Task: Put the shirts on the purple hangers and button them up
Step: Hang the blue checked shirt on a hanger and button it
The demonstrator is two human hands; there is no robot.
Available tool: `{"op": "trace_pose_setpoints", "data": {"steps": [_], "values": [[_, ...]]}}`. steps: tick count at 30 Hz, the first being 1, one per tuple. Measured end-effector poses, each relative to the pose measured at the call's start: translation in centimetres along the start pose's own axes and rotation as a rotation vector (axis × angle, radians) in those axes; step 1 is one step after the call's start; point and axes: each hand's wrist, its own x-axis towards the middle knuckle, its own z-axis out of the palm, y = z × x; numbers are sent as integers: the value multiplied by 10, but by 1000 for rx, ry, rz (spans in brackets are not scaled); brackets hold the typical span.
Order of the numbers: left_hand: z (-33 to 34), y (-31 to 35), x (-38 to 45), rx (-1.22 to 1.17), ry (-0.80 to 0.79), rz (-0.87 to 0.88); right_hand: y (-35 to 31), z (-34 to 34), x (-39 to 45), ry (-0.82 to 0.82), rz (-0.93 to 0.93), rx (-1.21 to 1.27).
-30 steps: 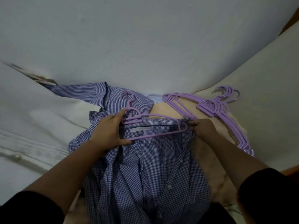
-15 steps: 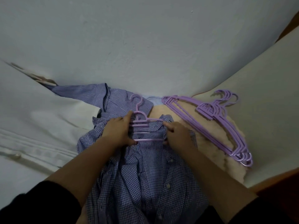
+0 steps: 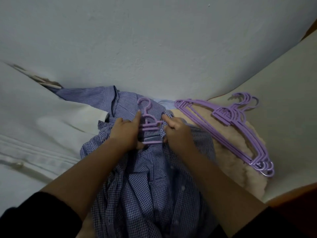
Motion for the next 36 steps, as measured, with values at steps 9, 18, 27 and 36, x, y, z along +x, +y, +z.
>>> {"op": "trace_pose_setpoints", "data": {"steps": [9, 18, 27, 36], "values": [[53, 19, -41, -284, 29, -81, 58, 7, -22, -208, 192, -205], [63, 64, -127, -779, 407, -695, 64, 7, -102, -69, 149, -315], [42, 84, -135, -1182, 261, -542, 59, 20, -114, 48, 203, -140], [50, 103, -128, -1157, 202, -445, 61, 14, -97, 55, 325, 31]]}}
